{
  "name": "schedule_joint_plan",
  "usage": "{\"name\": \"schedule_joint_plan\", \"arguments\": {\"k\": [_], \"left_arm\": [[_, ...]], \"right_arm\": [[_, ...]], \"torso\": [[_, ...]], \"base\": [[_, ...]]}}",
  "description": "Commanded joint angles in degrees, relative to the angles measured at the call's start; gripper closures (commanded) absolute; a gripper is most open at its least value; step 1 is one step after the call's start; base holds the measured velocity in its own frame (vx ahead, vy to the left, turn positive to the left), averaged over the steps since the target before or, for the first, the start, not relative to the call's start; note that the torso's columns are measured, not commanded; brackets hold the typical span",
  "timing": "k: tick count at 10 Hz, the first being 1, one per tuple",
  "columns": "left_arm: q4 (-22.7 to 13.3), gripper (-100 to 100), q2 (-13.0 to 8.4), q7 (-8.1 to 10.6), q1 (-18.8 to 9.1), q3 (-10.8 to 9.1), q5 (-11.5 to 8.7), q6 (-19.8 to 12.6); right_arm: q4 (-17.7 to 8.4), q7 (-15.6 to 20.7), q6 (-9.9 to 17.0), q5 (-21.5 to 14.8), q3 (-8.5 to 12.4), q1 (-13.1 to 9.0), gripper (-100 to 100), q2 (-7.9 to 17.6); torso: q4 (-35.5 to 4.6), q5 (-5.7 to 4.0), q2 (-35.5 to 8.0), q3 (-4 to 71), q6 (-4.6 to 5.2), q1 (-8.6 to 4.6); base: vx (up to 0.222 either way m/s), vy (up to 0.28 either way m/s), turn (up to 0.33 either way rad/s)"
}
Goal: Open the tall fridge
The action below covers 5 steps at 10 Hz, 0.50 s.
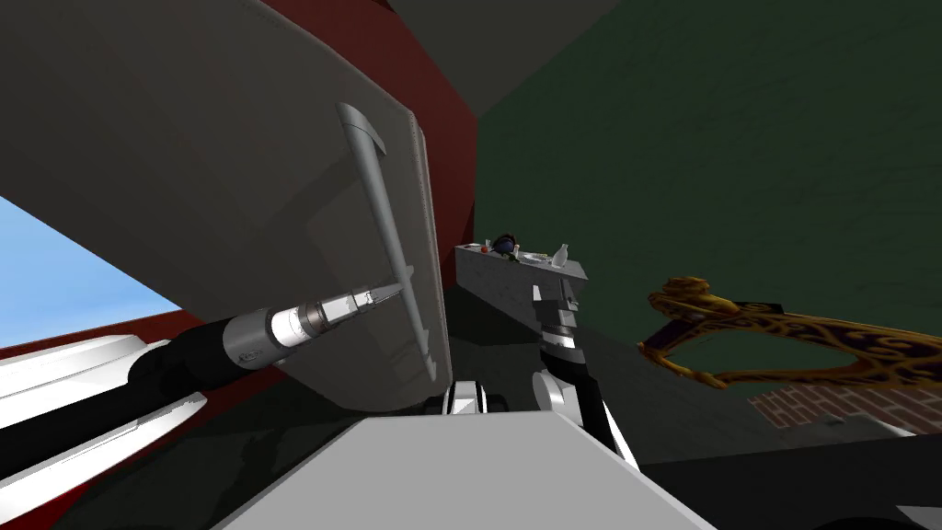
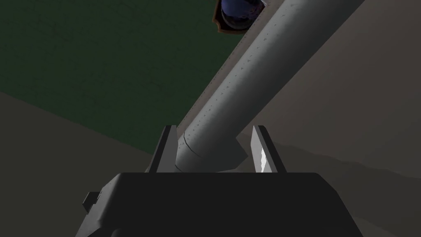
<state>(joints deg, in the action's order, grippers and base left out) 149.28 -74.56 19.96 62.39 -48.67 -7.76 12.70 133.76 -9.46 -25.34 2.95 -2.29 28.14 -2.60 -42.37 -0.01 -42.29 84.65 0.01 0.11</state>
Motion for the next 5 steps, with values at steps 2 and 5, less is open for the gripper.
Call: {"name": "schedule_joint_plan", "arguments": {"k": [2,5], "left_arm": [[0.32,100,-1.51,-0.60,0.66,0.01,-0.30,3.46],[0.41,100,-3.39,-1.42,1.43,-0.28,-0.86,8.00]], "right_arm": [[0.01,0.00,0.00,0.00,0.00,0.02,0,0.00],[0.00,0.00,0.00,0.00,0.00,0.00,0,0.00]], "torso": [[0.11,-0.05,0.37,0.26,0.00,-0.11],[0.04,0.24,-0.32,-0.34,-0.12,0.34]], "base": [[-0.134,0.105,-0.048],[-0.241,0.185,-0.069]]}}
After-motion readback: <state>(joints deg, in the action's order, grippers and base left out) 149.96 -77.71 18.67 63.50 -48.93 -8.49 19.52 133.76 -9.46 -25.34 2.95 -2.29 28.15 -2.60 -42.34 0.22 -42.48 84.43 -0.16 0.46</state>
